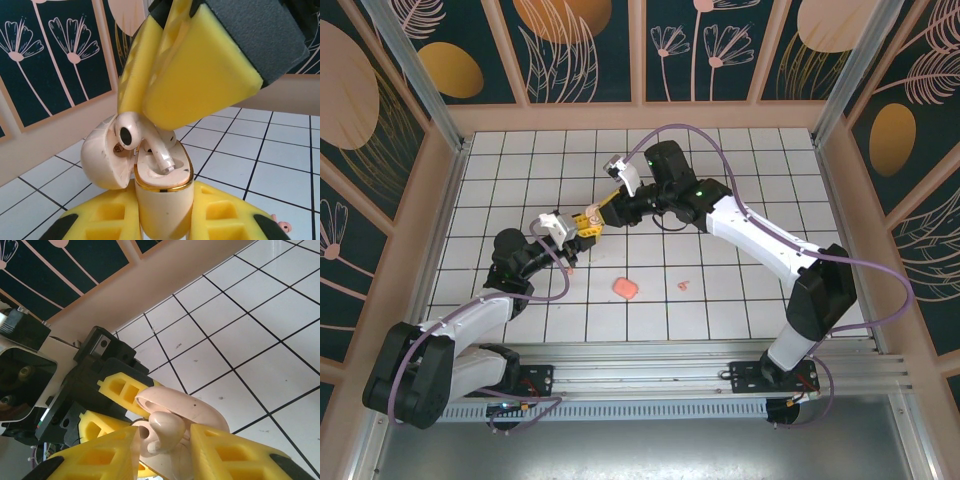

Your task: Insert the wireless bluetooth earbuds into the charging case

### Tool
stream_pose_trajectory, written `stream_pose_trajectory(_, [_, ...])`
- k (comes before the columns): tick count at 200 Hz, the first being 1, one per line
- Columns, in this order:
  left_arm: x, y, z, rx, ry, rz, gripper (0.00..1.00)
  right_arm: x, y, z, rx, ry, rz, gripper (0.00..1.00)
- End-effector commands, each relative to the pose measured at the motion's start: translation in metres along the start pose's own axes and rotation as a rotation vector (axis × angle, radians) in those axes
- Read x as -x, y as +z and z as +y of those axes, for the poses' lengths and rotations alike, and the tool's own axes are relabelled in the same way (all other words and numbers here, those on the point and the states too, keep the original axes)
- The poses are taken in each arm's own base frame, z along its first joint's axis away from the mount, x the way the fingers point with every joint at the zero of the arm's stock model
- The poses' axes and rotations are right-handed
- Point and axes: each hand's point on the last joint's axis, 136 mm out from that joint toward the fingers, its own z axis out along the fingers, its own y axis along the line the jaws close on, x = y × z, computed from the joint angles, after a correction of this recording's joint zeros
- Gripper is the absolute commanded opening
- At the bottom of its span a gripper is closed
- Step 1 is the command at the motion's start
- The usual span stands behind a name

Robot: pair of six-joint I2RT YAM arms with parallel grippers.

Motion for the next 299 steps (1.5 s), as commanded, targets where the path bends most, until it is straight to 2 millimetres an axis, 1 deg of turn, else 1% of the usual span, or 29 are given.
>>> stream_pose_trajectory(1, [0.019,0.003,0.004,0.015,0.03,-0.044,0.03,0.007,-0.002,0.006,0.003,-0.028,-0.017,0.31])
stream_pose_trajectory(40, [0.019,0.003,0.007,0.028,0.026,-0.043,0.03,0.007,-0.005,0.01,0.0,-0.034,-0.032,0.28])
stream_pose_trajectory(78, [0.018,0.003,0.009,0.039,0.023,-0.04,0.02,0.007,-0.002,0.011,-0.009,-0.041,-0.031,0.25])
stream_pose_trajectory(144, [0.016,0.003,0.013,0.066,0.021,-0.033,0.02,0.01,-0.001,0.015,-0.083,-0.082,-0.041,0.21])
stream_pose_trajectory(182, [0.017,0.003,0.015,0.081,0.02,-0.035,0.02,0.014,-0.003,0.016,-0.12,-0.087,-0.067,0.18])
stream_pose_trajectory(223, [0.017,0.002,0.015,0.083,0.021,-0.036,0.02,0.012,-0.003,0.012,-0.135,-0.079,-0.076,0.17])
stream_pose_trajectory(261, [0.016,0.002,0.015,0.078,0.018,-0.032,0.02,0.014,-0.002,0.011,-0.129,-0.076,-0.078,0.19])
stream_pose_trajectory(299, [0.014,0.003,0.014,0.071,0.015,-0.023,0.02,0.019,-0.014,0.015,-0.104,-0.094,-0.113,0.25])
